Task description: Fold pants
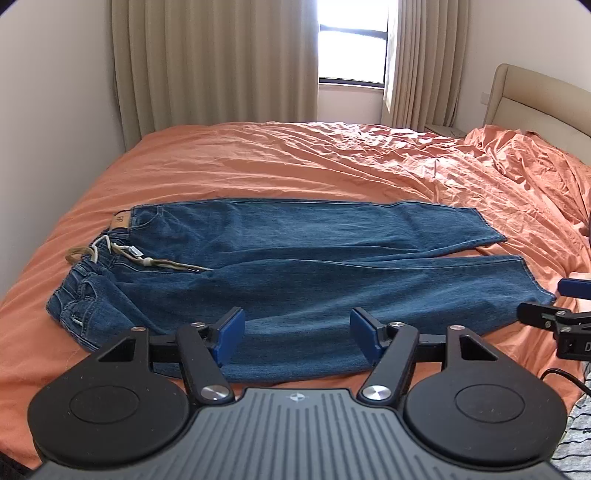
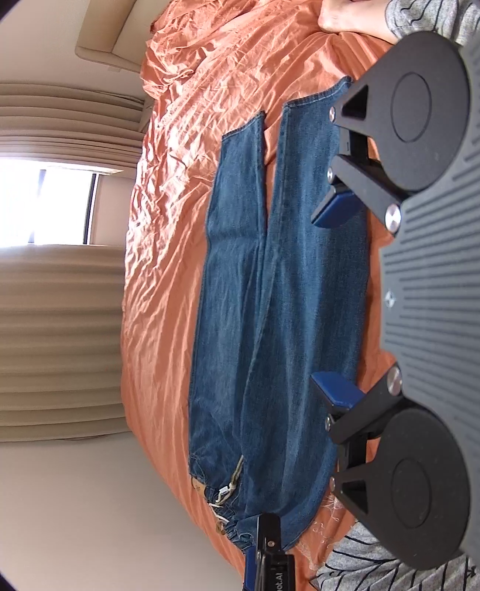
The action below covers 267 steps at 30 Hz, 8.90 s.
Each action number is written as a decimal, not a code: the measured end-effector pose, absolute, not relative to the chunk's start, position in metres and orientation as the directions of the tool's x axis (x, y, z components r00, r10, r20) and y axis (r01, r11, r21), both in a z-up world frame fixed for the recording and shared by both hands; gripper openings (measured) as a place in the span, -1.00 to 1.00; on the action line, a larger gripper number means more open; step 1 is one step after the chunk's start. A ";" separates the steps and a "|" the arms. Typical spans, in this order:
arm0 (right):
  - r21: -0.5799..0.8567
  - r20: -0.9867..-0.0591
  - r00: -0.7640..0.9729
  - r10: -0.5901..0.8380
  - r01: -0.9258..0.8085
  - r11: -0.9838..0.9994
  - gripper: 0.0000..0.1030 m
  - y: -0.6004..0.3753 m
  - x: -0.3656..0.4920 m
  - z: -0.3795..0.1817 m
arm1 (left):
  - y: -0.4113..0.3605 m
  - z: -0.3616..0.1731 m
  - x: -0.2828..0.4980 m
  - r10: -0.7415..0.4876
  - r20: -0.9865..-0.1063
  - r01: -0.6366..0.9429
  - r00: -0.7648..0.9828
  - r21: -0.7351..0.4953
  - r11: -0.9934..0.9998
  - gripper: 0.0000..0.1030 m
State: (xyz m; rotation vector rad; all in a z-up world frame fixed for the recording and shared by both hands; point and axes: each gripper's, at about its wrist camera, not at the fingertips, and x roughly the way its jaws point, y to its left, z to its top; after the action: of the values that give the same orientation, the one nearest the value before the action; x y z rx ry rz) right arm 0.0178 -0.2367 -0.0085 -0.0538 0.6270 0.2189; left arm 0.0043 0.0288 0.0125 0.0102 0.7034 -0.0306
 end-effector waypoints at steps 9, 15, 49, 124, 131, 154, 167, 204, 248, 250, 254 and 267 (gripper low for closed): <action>-0.084 -0.609 0.782 0.130 -0.227 0.970 0.08 -0.243 0.069 -0.060 | 0.155 -0.003 0.043 0.066 -0.695 -0.102 0.716 -0.011 0.995 -0.10; 0.009 -0.703 0.692 0.161 -0.219 0.976 0.06 -0.242 0.109 -0.097 | 0.266 -0.036 0.064 0.104 -0.693 -0.256 0.713 -0.120 0.959 0.09; -0.024 -0.755 0.650 0.089 -0.163 0.986 0.39 -0.272 0.153 -0.138 | 0.367 -0.107 0.093 0.318 -0.755 -0.510 0.573 -0.025 0.860 -0.26; -0.440 -0.506 0.860 -0.061 -0.197 0.876 -1.00 -0.414 0.200 -0.019 | 0.165 0.026 0.144 0.396 -0.559 -0.142 0.729 0.442 0.886 -0.90; -0.460 -0.575 0.803 -0.159 -0.156 0.874 -1.00 -0.398 0.311 -0.026 | 0.155 0.030 0.234 0.418 -0.572 -0.114 0.706 0.491 0.864 -0.91; -0.571 -0.723 0.614 -0.315 -0.276 0.773 -1.00 -0.355 0.528 -0.208 | 0.171 -0.153 0.412 0.450 -0.682 0.000 0.577 0.551 0.835 -0.89; -0.617 -0.709 0.595 -0.379 -0.261 0.743 -1.00 -0.350 0.526 -0.203 | 0.171 -0.136 0.438 0.409 -0.683 -0.001 0.604 0.513 0.858 -0.89; 0.544 -0.759 0.607 0.236 0.392 0.742 -0.83 -0.572 0.397 -0.192 | 0.133 -0.113 0.288 0.085 -0.865 -0.042 0.494 0.074 0.996 0.18; 0.116 -0.879 0.472 -0.072 0.357 0.927 -0.58 -0.493 0.553 -0.206 | 0.178 -0.142 0.306 0.052 -0.828 -0.052 0.559 0.027 0.998 0.19; 0.077 -0.874 0.477 -0.097 0.333 0.940 -0.43 -0.484 0.547 -0.196 | 0.189 -0.132 0.295 0.034 -0.819 -0.064 0.573 -0.002 0.998 0.19; 0.087 -0.820 0.563 -0.098 0.292 0.952 -0.10 -0.460 0.514 -0.167 | 0.224 -0.112 0.264 0.010 -0.783 -0.128 0.621 -0.089 0.988 0.19; 0.276 -0.819 0.493 0.292 -0.108 0.955 0.02 -0.263 0.435 -0.167 | 0.399 -0.136 0.174 0.017 -0.605 -0.511 0.796 -0.656 0.555 0.33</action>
State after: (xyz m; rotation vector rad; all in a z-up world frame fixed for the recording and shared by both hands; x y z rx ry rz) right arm 0.4347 -0.2627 -0.1668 0.1976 1.0286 0.2448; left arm 0.1744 0.3990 -0.1360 -0.9408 0.5882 0.3338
